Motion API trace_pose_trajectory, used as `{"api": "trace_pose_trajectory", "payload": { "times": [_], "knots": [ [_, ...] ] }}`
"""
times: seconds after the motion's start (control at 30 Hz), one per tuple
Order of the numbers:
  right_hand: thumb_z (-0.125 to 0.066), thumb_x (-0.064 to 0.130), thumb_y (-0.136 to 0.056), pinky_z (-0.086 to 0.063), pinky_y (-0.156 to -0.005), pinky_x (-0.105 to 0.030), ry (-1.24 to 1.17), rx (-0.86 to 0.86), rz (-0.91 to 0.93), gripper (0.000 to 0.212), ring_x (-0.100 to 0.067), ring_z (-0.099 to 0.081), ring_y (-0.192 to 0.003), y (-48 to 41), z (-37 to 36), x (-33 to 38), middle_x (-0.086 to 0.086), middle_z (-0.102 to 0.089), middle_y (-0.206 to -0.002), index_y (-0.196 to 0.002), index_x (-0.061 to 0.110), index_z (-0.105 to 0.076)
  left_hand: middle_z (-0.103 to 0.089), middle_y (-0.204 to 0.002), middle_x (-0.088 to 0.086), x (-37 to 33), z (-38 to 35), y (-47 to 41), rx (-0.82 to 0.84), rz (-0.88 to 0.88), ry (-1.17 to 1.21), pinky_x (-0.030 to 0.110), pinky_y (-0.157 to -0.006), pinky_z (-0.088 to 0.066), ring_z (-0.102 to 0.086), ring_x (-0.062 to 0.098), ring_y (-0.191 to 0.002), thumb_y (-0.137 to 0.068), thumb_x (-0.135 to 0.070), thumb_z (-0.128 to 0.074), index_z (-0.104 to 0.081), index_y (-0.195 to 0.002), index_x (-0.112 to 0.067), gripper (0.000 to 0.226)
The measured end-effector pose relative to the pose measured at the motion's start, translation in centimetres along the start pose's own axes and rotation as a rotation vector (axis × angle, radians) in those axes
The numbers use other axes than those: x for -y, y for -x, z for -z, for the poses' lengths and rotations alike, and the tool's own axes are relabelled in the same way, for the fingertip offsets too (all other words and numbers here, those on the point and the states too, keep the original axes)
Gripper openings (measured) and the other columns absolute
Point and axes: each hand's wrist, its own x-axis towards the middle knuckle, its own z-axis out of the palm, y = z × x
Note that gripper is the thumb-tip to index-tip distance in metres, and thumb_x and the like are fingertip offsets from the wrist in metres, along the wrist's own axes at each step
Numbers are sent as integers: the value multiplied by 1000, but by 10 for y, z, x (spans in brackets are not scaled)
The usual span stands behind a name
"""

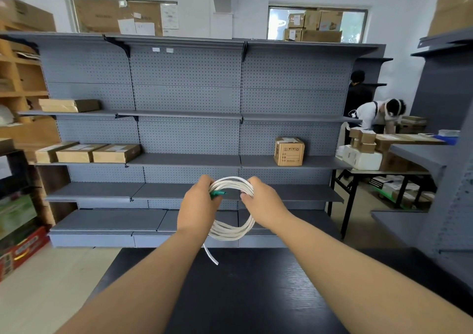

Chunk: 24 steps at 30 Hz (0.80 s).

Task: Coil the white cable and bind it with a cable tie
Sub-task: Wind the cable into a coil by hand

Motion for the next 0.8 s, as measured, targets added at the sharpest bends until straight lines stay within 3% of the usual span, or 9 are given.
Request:
{"api": "trace_pose_trajectory", "payload": {
  "times": [0.23,0.37,0.47,0.6,0.7,0.8],
  "knots": [
    [-60,28,-89,-34,-85,-23,4,186,183,46,-16,-50,-114,1,6,2,-1,-52,-127,-130,19,-42,-58,-98,10,-5,1,-2,161,-118,-318,37,-66,-41,-55,31,-87,-88,-18,-57,-49,-104,-10,20],
    [-64,33,-85,-34,-87,-21,-43,304,179,53,-7,-49,-106,1,12,-2,5,-53,-126,-133,24,-42,-58,-102,11,-4,3,-3,179,-114,-365,37,-69,-41,-56,31,-90,-89,-17,-55,-49,-106,-9,20],
    [-60,39,-88,-37,-88,-22,-63,305,182,49,-8,-52,-107,1,14,-2,7,-56,-125,-132,24,-46,-59,-101,12,-2,3,-3,179,-129,-390,39,-70,-44,-56,32,-89,-89,-20,-55,-48,-105,-9,20],
    [-55,31,-92,-42,-85,-29,12,232,228,30,-14,-56,-101,-1,12,-1,2,-63,-114,-121,20,-56,-58,-104,11,-3,0,-3,167,-161,-424,37,-68,-43,-58,33,-89,-92,-24,-52,-48,-107,-9,21],
    [-57,27,-92,-41,-77,-26,-22,186,231,22,-11,-55,-87,0,11,-3,6,-63,-96,-113,21,-60,-58,-105,10,-2,-2,-3,149,-178,-436,34,-64,-39,-58,31,-88,-93,-26,-51,-48,-108,-10,23],
    [-58,25,-91,-44,-79,-29,-61,157,221,18,-12,-58,-84,0,9,-5,5,-66,-94,-108,22,-61,-58,-104,9,-2,-2,-3,135,-173,-412,34,-65,-40,-58,30,-88,-92,-27,-51,-49,-108,-11,23]
  ]
}}
